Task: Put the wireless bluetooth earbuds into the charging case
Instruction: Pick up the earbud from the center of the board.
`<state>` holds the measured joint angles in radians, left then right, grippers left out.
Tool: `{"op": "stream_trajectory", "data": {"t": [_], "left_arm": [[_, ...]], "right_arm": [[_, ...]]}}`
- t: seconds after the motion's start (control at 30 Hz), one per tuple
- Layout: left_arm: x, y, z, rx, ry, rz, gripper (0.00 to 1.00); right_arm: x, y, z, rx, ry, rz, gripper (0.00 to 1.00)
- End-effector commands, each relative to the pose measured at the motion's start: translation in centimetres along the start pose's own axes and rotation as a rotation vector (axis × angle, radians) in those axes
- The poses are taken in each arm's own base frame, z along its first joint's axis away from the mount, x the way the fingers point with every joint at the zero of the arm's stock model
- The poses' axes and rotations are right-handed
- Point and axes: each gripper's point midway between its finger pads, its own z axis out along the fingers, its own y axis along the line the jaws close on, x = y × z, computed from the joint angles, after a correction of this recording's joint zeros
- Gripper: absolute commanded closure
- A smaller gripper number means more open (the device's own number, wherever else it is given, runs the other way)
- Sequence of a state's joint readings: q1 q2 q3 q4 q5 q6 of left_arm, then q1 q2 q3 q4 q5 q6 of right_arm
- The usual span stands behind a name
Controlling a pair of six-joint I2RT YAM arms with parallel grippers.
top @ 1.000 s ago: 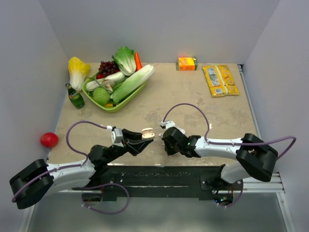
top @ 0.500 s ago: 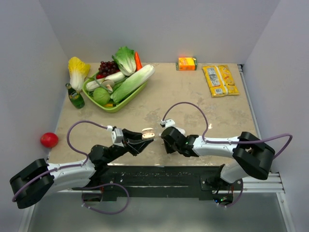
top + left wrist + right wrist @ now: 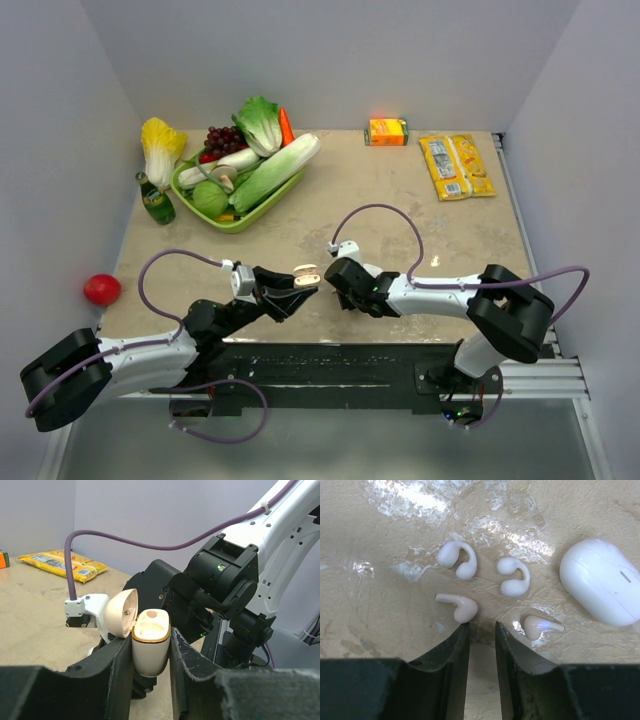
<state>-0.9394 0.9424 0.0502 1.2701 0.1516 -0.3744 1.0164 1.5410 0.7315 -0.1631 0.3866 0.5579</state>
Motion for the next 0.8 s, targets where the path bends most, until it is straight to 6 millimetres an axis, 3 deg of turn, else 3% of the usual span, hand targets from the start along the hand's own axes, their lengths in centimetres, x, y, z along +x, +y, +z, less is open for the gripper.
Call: {"op": "stream_trajectory", "data": {"t": [0.0,0.17,0.2,0.33,0.4,0.53,0.77], "left_arm": [[2.2,0.3,-4.5,-0.009,-0.004,0.027,1.0],[2.2,0.2,-4.4,-0.008,-0.004,0.029,1.0],[2.2,0.2,-4.4,-0.006,-0.003,0.03,1.0],[2.1,0.2,-4.4,-0.007,-0.007,0.031,1.0],[2.2,0.2,-4.4,-0.008,-0.004,0.03,1.0],[2.1,0.1,-4.2,0.002,-0.004,0.029,1.0],[2.1,0.0,-4.1,0.008,-0.002,0.028,1.0]], "right_arm": [[-0.1,-1.8,-0.2,0.102,-0.002,-0.009,0.68],[-0.8,-1.5,-0.6,0.092,-0.034,0.05,0.66],[-1.8,-1.2,-1.4,0.062,-0.071,0.079,0.66],[-3.2,1.3,-3.4,-0.124,-0.14,0.154,0.69],[-3.3,2.6,-4.0,-0.199,-0.131,0.142,0.77],[-1.7,3.5,-2.7,-0.212,-0.046,0.08,0.99],[-1.0,3.6,-1.5,-0.193,-0.023,0.069,1.0]]}}
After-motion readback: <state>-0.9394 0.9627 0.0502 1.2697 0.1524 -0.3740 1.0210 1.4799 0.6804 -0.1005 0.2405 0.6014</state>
